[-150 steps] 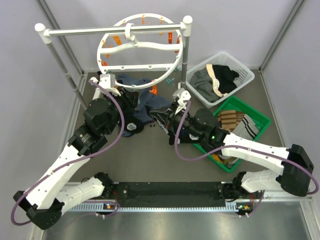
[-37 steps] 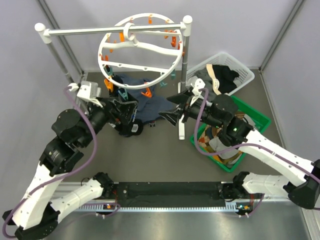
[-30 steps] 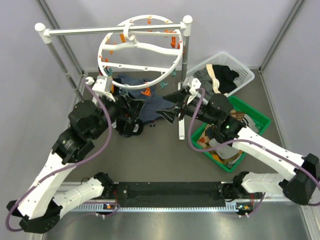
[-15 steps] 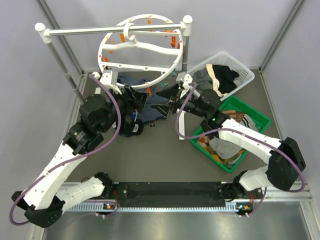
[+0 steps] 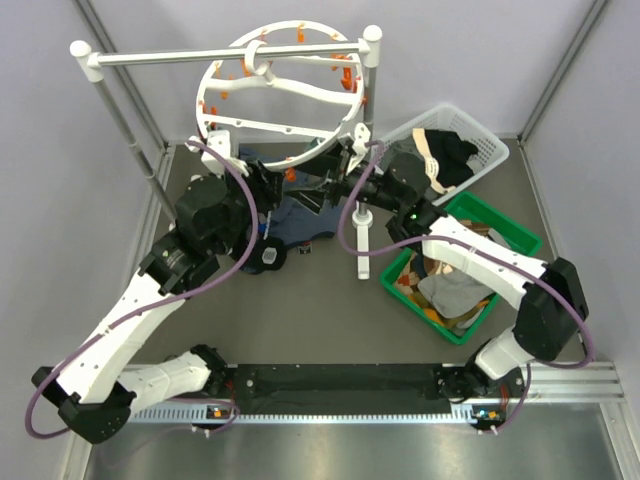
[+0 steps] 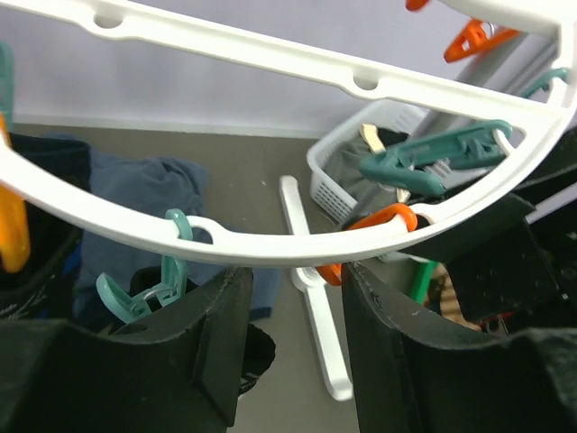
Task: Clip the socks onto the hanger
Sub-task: Open the clamp at the hanger.
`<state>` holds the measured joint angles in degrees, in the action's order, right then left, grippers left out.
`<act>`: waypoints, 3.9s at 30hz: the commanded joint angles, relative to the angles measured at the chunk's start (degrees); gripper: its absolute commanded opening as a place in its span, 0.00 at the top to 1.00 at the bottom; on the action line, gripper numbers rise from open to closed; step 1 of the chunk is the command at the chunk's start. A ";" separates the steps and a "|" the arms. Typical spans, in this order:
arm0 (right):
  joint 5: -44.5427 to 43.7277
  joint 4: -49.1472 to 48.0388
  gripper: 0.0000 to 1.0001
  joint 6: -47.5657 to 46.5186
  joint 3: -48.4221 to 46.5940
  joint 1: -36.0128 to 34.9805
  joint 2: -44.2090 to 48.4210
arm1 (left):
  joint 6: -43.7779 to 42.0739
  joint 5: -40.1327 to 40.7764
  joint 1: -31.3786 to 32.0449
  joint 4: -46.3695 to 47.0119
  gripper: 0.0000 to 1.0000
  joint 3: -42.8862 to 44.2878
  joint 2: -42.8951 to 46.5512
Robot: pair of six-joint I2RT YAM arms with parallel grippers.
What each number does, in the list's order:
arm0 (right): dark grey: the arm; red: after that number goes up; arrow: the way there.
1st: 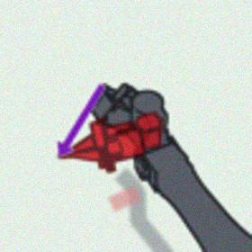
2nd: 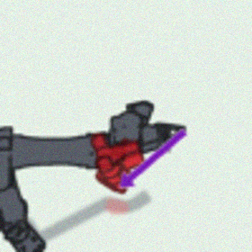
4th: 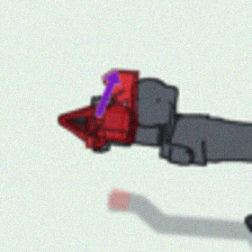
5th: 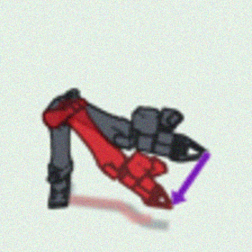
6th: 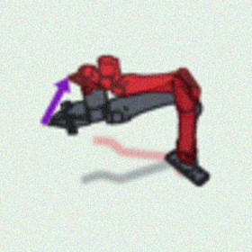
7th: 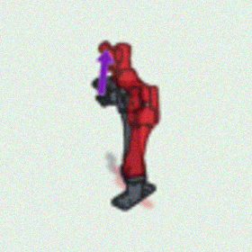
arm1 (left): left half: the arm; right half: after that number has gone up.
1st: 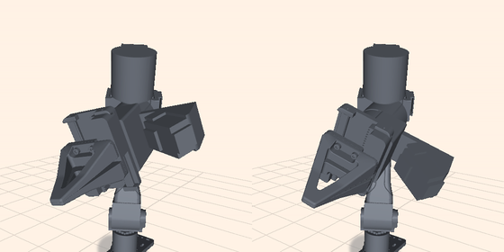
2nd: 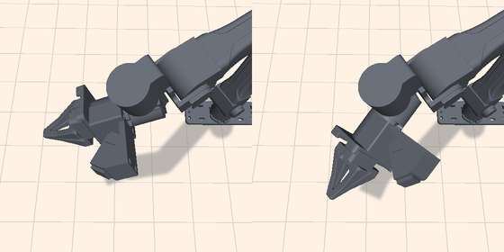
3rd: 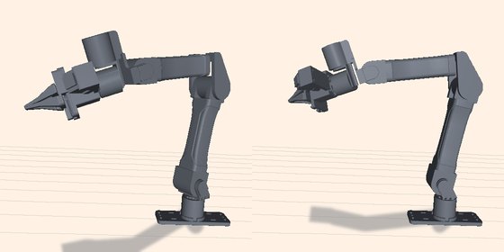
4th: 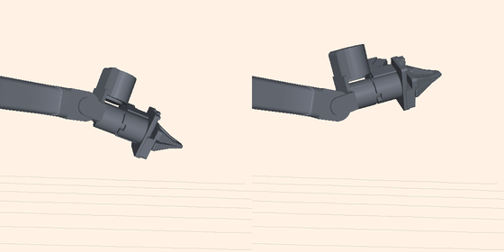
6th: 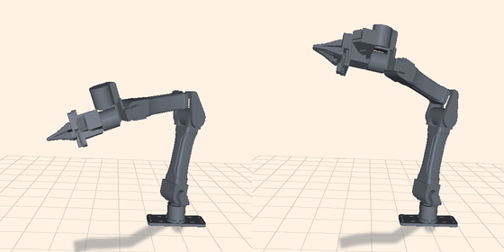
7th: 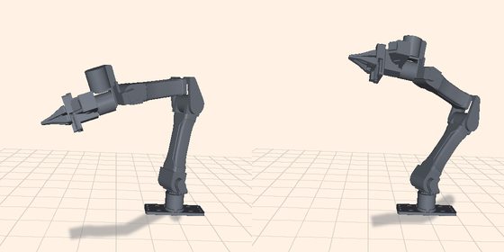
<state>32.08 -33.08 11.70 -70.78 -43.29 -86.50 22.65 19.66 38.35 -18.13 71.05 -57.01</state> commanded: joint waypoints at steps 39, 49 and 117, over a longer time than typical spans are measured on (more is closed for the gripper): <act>1.23 -17.71 0.41 8.59 -9.98 -5.49 -14.04 | -0.77 3.37 -4.95 -2.08 0.82 3.13 7.18; 5.98 -21.14 0.47 11.67 -14.99 -4.97 -19.32 | 0.46 1.35 -4.86 -2.52 0.82 4.19 6.48; -11.33 -7.27 0.96 0.07 -9.64 -10.94 -12.29 | 1.78 3.63 -4.86 -0.85 0.76 3.05 3.93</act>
<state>21.41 -40.40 12.60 -80.51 -53.52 -100.75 26.02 22.76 33.36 -23.03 72.53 -52.97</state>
